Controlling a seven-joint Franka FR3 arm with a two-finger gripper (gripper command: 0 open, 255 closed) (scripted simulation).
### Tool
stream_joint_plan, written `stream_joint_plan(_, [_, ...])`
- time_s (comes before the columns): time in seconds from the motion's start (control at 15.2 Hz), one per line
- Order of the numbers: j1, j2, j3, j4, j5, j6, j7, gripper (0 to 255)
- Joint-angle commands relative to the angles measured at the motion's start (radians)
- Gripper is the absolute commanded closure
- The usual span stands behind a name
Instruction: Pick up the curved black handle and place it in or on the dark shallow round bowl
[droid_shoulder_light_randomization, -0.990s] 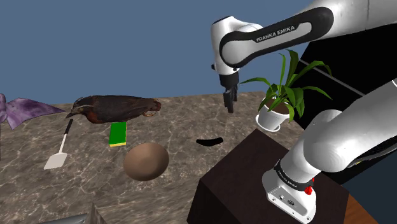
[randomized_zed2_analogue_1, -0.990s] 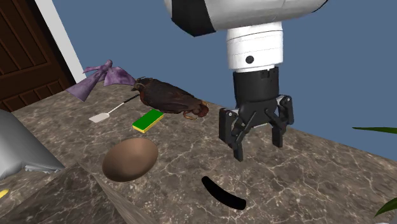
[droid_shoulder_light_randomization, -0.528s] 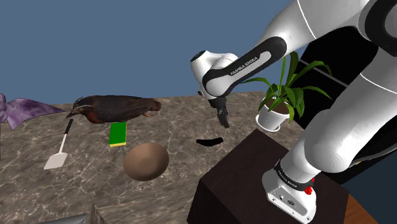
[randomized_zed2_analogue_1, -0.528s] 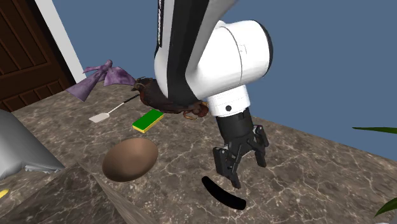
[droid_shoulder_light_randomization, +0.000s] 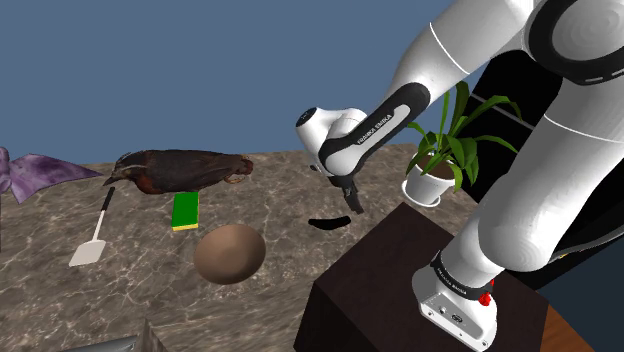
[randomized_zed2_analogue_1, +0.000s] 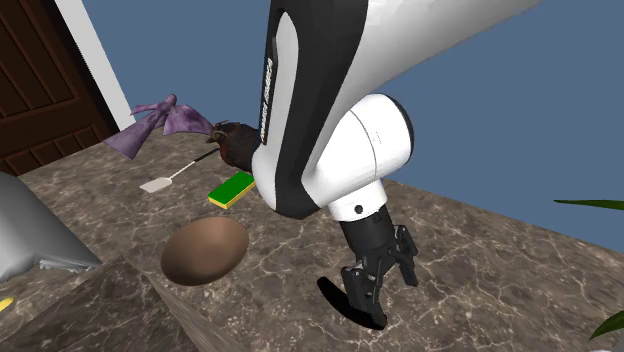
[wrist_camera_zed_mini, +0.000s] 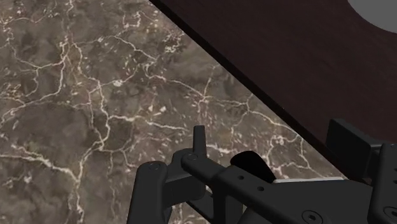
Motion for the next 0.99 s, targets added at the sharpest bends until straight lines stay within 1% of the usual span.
stream_joint_plan(0.0, [-0.005,0.010,-0.005,-0.021,-0.012,0.031,0.007,0])
stream_joint_plan(0.07, [-0.009,0.018,-0.010,-0.035,-0.022,0.052,0.012,0])
stream_joint_plan(0.59, [-0.008,0.018,-0.010,-0.035,-0.022,0.052,0.012,0])
stream_joint_plan(0.66, [-0.008,0.018,-0.010,-0.035,-0.022,0.052,0.012,255])
stream_joint_plan(0.92, [-0.008,0.018,-0.010,-0.035,-0.022,0.052,0.012,255])
